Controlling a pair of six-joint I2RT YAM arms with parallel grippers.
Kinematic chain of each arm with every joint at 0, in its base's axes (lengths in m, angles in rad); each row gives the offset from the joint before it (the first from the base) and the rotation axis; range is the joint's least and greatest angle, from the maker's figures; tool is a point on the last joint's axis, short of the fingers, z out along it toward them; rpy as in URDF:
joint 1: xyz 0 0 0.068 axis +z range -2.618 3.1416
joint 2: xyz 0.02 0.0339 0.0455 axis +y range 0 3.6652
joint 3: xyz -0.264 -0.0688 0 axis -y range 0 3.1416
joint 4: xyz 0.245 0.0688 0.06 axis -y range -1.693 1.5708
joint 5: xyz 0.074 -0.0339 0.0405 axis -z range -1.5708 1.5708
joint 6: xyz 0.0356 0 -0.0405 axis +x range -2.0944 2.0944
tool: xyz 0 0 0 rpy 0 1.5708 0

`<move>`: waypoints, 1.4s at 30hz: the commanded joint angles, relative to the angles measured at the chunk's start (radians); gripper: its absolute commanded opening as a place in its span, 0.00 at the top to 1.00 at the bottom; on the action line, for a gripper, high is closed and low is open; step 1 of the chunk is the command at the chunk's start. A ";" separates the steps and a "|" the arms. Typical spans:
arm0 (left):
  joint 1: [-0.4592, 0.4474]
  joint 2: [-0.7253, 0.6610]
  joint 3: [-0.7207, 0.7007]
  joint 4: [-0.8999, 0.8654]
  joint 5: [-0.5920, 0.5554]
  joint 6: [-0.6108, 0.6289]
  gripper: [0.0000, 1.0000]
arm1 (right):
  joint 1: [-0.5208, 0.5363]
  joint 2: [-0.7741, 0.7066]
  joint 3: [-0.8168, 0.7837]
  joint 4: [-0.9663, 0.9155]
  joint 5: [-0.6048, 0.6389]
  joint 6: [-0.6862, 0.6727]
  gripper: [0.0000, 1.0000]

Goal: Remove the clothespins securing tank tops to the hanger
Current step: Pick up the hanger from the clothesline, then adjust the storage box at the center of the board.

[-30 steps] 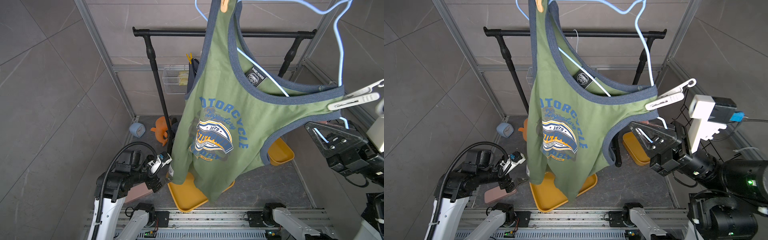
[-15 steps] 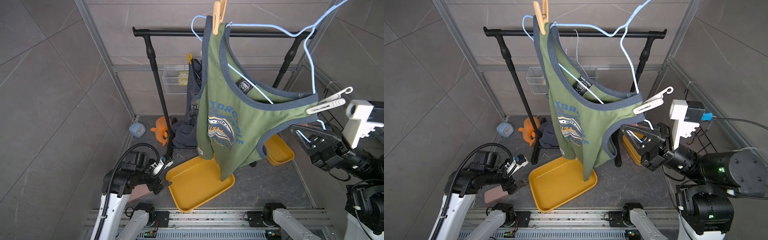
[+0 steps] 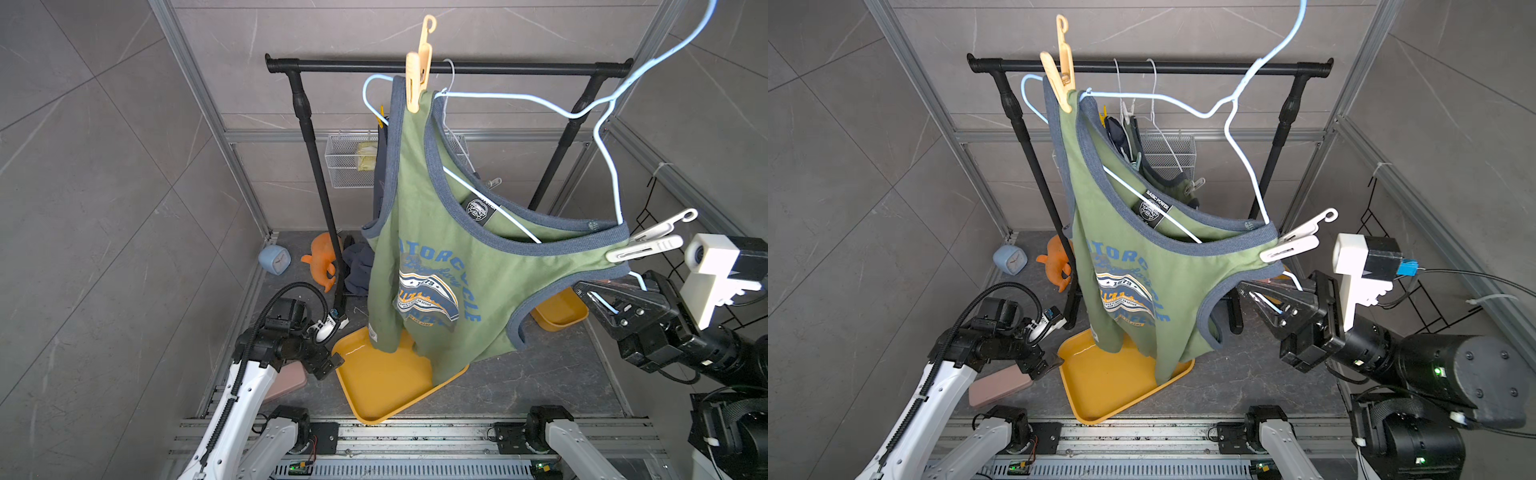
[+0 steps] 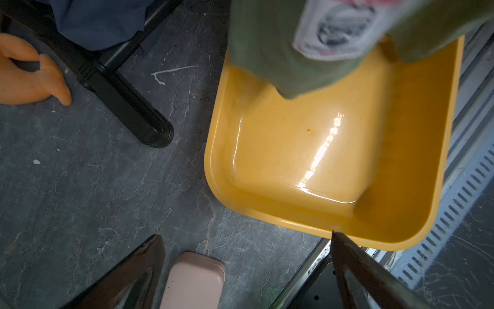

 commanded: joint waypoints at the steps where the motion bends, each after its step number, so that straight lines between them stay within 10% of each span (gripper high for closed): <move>1: -0.006 0.024 -0.032 0.121 -0.054 -0.061 0.00 | -0.002 -0.015 -0.018 0.065 0.016 -0.025 1.00; 33: -0.107 0.355 -0.179 0.605 -0.417 -0.086 0.34 | -0.002 -0.059 -0.092 0.010 0.046 -0.127 1.00; 42: -0.120 0.354 -0.164 0.707 -0.472 -0.092 0.30 | -0.001 -0.051 -0.076 -0.011 0.036 -0.140 1.00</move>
